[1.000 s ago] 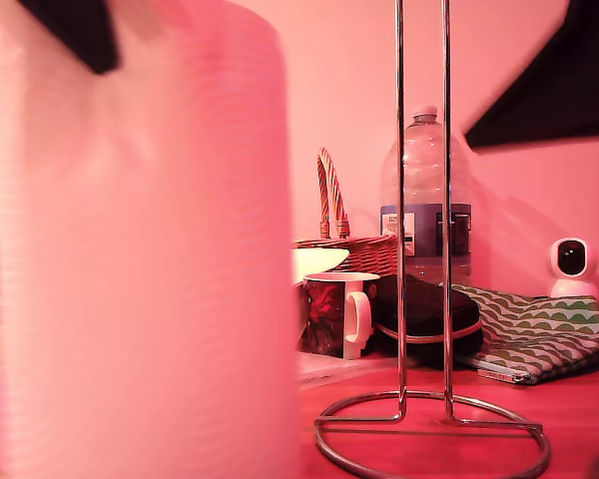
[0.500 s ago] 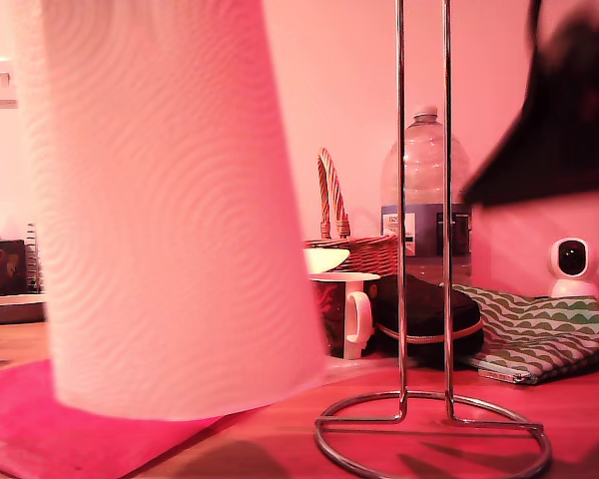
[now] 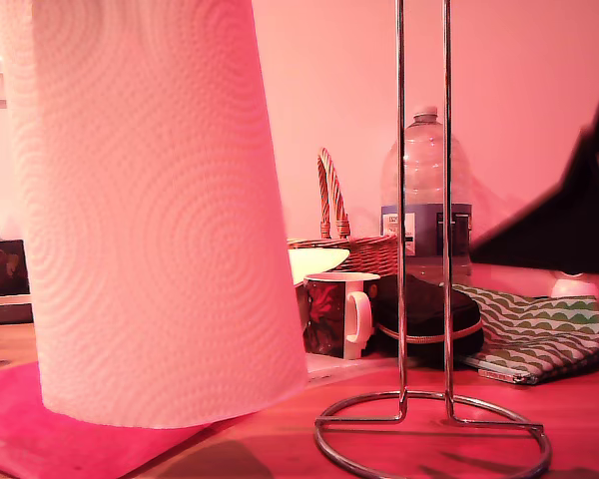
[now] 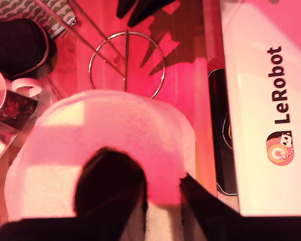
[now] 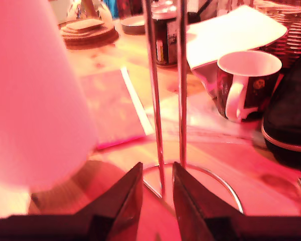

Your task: Insert the paper towel roll into the metallic stand.

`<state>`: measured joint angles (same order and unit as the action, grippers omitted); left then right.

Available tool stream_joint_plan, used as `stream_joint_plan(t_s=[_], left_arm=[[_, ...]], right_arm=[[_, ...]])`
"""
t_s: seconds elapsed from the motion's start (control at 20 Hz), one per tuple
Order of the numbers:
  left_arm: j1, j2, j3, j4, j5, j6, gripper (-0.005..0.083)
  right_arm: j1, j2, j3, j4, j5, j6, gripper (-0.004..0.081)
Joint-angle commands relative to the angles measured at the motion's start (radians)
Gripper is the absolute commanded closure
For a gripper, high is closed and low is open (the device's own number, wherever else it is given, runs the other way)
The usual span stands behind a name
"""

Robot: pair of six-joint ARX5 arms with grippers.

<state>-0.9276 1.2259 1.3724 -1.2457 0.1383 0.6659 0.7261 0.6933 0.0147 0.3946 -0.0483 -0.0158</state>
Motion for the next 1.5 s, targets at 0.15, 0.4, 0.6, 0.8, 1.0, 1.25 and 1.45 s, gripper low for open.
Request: stream_joint_plan(t_s=[0.15,0.4,0.6,0.8,1.0,1.25,1.45], left_arm=[[-0.002,0.005,0.002,0.022,0.003,0.008,0.0794],[-0.002,0.005,0.002,0.032,0.002,0.008,0.0795],[-0.002,0.005,0.003,0.051,0.002,0.009,0.0795],[-0.002,0.005,0.005,0.059,-0.028,0.008,0.0795],[-0.002,0.005,0.011,0.065,-0.043,0.008,0.0794],[-0.002,0.005,0.061,0.064,-0.043,0.007,0.0794],[-0.002,0.005,0.127,0.064,-0.043,0.006,0.0794]], right_arm=[[-0.04,0.036,-0.01,0.011,0.006,-0.057,0.0596],[-0.083,0.104,-0.01,0.076,0.003,-0.027,0.044],[-0.084,0.2,-0.009,0.159,-0.006,-0.034,0.0456],[-0.084,0.313,-0.009,0.243,-0.037,-0.038,0.0461],[-0.086,0.43,-0.006,0.357,-0.05,-0.042,0.0473],[-0.088,0.579,0.04,0.426,-0.051,-0.068,0.0507],[-0.088,0.681,0.083,0.465,-0.062,-0.068,0.0528]])
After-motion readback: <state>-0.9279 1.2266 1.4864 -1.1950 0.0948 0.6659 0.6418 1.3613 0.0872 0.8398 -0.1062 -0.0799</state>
